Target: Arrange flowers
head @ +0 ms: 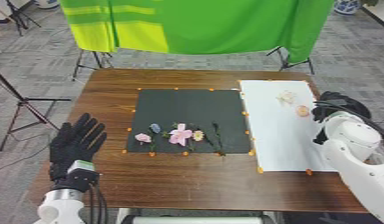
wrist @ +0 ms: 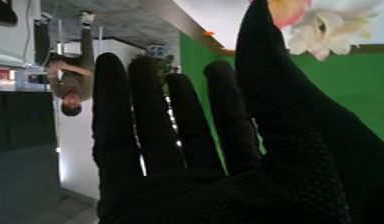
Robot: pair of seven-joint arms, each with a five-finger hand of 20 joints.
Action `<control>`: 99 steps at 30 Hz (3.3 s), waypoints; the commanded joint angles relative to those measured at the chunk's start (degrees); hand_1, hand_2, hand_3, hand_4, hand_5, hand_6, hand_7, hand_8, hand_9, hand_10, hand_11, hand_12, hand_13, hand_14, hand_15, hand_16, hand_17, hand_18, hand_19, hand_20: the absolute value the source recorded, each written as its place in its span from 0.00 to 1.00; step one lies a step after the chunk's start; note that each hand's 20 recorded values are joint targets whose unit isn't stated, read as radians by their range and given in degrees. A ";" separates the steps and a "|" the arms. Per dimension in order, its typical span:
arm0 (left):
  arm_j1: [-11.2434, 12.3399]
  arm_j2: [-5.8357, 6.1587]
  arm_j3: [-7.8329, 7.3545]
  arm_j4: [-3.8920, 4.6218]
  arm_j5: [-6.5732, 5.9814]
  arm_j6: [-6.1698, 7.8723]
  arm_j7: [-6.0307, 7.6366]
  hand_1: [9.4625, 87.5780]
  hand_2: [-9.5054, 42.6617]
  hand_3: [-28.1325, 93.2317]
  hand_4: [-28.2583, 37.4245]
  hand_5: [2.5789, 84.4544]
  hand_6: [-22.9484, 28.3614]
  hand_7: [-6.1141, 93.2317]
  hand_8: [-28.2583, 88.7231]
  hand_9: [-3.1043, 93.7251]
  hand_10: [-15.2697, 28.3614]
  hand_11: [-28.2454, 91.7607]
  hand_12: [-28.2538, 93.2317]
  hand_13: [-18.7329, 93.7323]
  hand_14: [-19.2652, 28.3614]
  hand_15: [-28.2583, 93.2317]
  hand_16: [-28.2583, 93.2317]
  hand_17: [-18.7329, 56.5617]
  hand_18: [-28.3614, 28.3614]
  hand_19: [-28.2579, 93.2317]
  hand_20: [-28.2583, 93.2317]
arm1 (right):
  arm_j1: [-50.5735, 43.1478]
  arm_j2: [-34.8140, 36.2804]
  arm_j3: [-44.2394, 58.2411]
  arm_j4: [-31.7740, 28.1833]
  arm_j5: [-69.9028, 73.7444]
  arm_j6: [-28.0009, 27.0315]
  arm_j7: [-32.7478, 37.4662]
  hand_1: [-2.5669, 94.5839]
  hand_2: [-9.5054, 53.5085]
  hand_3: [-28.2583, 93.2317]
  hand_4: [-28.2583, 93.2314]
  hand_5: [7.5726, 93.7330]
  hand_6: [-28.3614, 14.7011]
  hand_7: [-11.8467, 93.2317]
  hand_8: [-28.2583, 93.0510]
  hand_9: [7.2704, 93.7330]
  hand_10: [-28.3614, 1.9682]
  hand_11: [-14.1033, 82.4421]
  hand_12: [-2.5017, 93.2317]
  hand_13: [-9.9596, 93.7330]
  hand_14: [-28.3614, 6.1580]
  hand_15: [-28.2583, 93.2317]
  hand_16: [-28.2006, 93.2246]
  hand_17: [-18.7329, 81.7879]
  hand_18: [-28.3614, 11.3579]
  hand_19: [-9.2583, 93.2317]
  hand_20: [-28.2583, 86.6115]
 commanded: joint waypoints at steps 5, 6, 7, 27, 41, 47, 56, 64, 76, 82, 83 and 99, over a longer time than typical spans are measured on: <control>-0.25 -0.86 1.33 0.05 -0.61 0.08 0.25 0.24 0.47 0.81 0.00 0.50 0.65 0.20 0.17 0.40 0.72 0.47 0.33 0.40 0.77 0.59 0.17 0.16 0.78 0.54 0.32 | 8.38 -1.35 -3.73 6.56 7.89 -3.17 -2.49 0.51 0.10 0.89 0.00 0.32 0.53 0.24 0.12 0.31 0.54 0.23 0.11 0.50 0.49 0.35 0.37 0.40 0.27 0.66 0.39; -0.31 -0.97 1.47 -0.02 -0.91 0.37 0.25 0.24 0.47 0.81 0.00 0.50 0.65 0.20 0.17 0.40 0.72 0.47 0.33 0.40 0.77 0.59 0.17 0.16 0.78 0.54 0.32 | 8.39 -1.23 -3.84 6.99 8.26 -3.43 -3.50 0.51 0.10 0.89 0.00 0.31 0.53 0.24 0.12 0.31 0.55 0.23 0.11 0.50 0.49 0.35 0.37 0.40 0.27 0.66 0.39; -0.33 -1.00 1.49 -0.03 -0.85 0.31 0.26 0.24 0.47 0.81 0.00 0.50 0.65 0.20 0.17 0.40 0.71 0.47 0.33 0.40 0.77 0.59 0.17 0.16 0.78 0.54 0.32 | 8.52 -1.21 -4.07 7.34 8.58 -4.03 -4.03 0.51 0.11 0.89 0.00 0.31 0.53 0.24 0.12 0.31 0.55 0.23 0.10 0.50 0.49 0.35 0.37 0.40 0.27 0.66 0.39; -0.46 -1.49 1.74 0.07 -0.57 -0.22 -0.27 0.24 0.47 0.81 0.00 0.50 0.65 0.20 0.17 0.40 0.72 0.47 0.33 0.40 0.77 0.59 0.17 0.16 0.78 0.54 0.32 | 1.41 -2.00 -3.74 3.45 5.21 -1.52 -12.14 0.64 0.05 0.76 0.00 0.81 0.75 0.32 0.23 0.91 0.69 0.21 0.33 0.78 0.65 0.39 0.53 0.47 0.33 0.65 0.47; 0.22 -0.73 0.80 -0.08 -0.31 -0.09 -0.70 0.24 0.47 0.81 0.00 0.50 0.65 0.20 0.17 0.40 0.72 0.47 0.33 0.40 0.77 0.59 0.17 0.16 0.78 0.55 0.32 | 10.68 -7.64 -13.73 -11.65 6.01 -0.80 -20.20 0.62 0.04 0.79 0.00 0.82 0.74 0.31 0.23 0.91 0.67 0.21 0.33 0.78 0.64 0.38 0.54 0.46 0.32 0.66 0.48; -0.25 -0.21 1.00 0.05 -0.19 -0.08 -1.31 0.24 0.47 0.81 0.00 0.50 0.65 0.20 0.17 0.40 0.72 0.47 0.33 0.40 0.77 0.59 0.17 0.16 0.78 0.55 0.32 | 14.01 -13.83 -18.79 -8.61 7.21 -3.90 -19.41 0.62 0.04 0.79 0.00 0.82 0.74 0.31 0.23 0.91 0.67 0.21 0.33 0.78 0.64 0.38 0.54 0.46 0.31 0.66 0.47; -0.47 0.27 0.90 0.09 -0.11 0.35 -1.77 0.24 0.47 0.81 0.00 0.50 0.65 0.20 0.17 0.40 0.72 0.47 0.33 0.40 0.76 0.59 0.17 0.16 0.78 0.54 0.31 | 13.67 -16.91 -21.77 -4.68 6.04 -7.02 -18.46 0.62 0.04 0.79 0.00 0.80 0.74 0.30 0.23 0.89 0.66 0.21 0.32 0.76 0.63 0.38 0.53 0.46 0.32 0.64 0.46; -0.22 -0.11 0.60 0.00 -0.23 0.46 -1.70 0.24 0.47 0.81 0.00 0.50 0.65 0.20 0.17 0.40 0.72 0.47 0.33 0.40 0.76 0.59 0.17 0.16 0.78 0.55 0.31 | 13.36 -16.92 -21.98 -4.37 4.65 -5.98 -18.37 0.60 0.03 0.80 0.00 0.76 0.72 0.30 0.22 0.84 0.63 0.22 0.29 0.73 0.61 0.39 0.51 0.45 0.31 0.63 0.46; 0.21 -0.36 0.22 -0.08 -0.19 0.53 -1.58 0.24 0.46 0.81 0.00 0.49 0.65 0.20 0.17 0.40 0.72 0.47 0.33 0.40 0.77 0.59 0.17 0.16 0.78 0.54 0.31 | 12.38 -16.75 -20.57 -5.48 6.66 -7.68 -17.11 0.51 0.00 0.89 0.00 0.65 0.68 0.28 0.12 0.72 0.55 0.28 0.18 0.69 0.55 0.42 0.42 0.43 0.31 0.60 0.44; 0.23 -0.32 0.39 -0.12 -0.37 0.61 -1.16 0.25 0.43 0.82 0.00 0.48 0.65 0.20 0.17 0.40 0.72 0.47 0.33 0.40 0.76 0.59 0.17 0.16 0.78 0.54 0.31 | 12.26 -16.75 -19.58 -6.08 6.77 -6.82 -17.03 0.47 0.00 0.90 0.00 0.56 0.64 0.27 0.12 0.65 0.55 0.27 0.18 0.67 0.53 0.42 0.41 0.42 0.28 0.59 0.44; 0.35 -0.41 0.31 -0.18 -0.31 0.60 -1.32 0.25 0.42 0.82 0.00 0.48 0.65 0.20 0.17 0.40 0.71 0.47 0.33 0.40 0.76 0.59 0.17 0.16 0.78 0.54 0.31 | 12.14 -16.86 -19.25 -6.08 6.63 -7.16 -17.06 0.47 0.00 0.90 0.00 0.55 0.63 0.27 0.12 0.64 0.54 0.27 0.17 0.67 0.53 0.42 0.41 0.41 0.27 0.60 0.44; -1.84 0.13 2.78 0.45 0.39 -1.43 -1.44 0.24 0.44 0.81 0.00 0.49 0.65 0.20 0.17 0.39 0.72 0.47 0.33 0.40 0.77 0.59 0.17 0.16 0.78 0.54 0.31 | 18.33 -8.27 -10.47 7.26 3.70 0.37 -10.60 0.34 0.09 0.91 0.00 0.39 0.59 0.25 0.14 0.34 0.52 0.21 0.15 0.42 0.40 0.33 0.38 0.35 0.28 0.51 0.40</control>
